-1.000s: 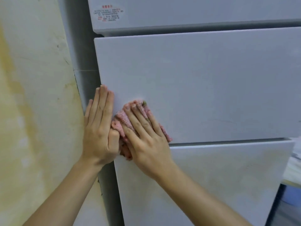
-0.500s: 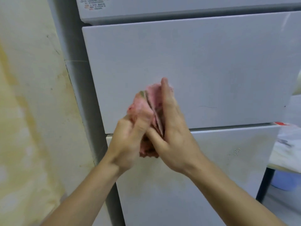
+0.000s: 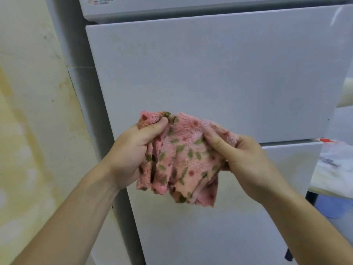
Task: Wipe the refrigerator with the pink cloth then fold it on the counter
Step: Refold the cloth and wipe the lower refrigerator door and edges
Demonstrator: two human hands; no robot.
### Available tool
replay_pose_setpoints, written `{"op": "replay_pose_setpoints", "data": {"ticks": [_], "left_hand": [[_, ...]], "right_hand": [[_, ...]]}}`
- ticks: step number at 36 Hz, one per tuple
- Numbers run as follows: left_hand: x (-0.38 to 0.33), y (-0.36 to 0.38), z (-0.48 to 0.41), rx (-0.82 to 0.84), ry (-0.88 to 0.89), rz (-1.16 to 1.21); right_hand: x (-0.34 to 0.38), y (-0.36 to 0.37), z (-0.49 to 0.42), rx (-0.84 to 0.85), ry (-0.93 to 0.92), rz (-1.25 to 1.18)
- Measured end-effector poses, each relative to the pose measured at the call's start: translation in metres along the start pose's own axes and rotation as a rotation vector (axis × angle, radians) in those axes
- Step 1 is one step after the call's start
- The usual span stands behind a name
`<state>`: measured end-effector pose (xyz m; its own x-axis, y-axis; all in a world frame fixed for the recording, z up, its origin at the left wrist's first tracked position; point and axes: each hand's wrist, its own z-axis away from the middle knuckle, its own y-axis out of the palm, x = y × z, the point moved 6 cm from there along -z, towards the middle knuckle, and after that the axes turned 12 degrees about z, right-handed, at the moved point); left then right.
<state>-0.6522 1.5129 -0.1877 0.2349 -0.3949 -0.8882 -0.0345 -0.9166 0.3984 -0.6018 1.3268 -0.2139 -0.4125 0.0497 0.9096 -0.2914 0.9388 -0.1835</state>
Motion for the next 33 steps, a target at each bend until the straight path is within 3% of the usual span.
{"op": "replay_pose_setpoints", "data": {"ticks": [4,11,16,20,23,29,33], "left_hand": [[-0.003,-0.007,-0.002,-0.022,-0.005,-0.121],[-0.009,-0.008,-0.003,-0.005,0.051,-0.193],[-0.016,-0.010,-0.001,0.055,0.055,-0.225],[-0.020,-0.010,0.000,0.092,0.017,-0.268],[-0.020,-0.007,0.002,0.085,0.021,-0.268],[-0.020,-0.011,-0.003,-0.033,0.093,-0.438],[-0.021,-0.008,-0.006,-0.094,0.145,-0.427]], "right_hand": [[0.001,-0.016,-0.007,-0.063,-0.017,-0.060],[0.003,-0.022,-0.012,-0.111,-0.070,0.236],[-0.002,-0.016,-0.016,0.149,-0.044,-0.110],[-0.001,-0.014,-0.017,0.329,-0.060,-0.160],[-0.004,-0.017,-0.019,0.252,-0.058,-0.078],[-0.011,-0.010,-0.015,-0.081,-0.045,0.202],[-0.013,0.016,-0.004,-0.091,0.058,0.342]]}}
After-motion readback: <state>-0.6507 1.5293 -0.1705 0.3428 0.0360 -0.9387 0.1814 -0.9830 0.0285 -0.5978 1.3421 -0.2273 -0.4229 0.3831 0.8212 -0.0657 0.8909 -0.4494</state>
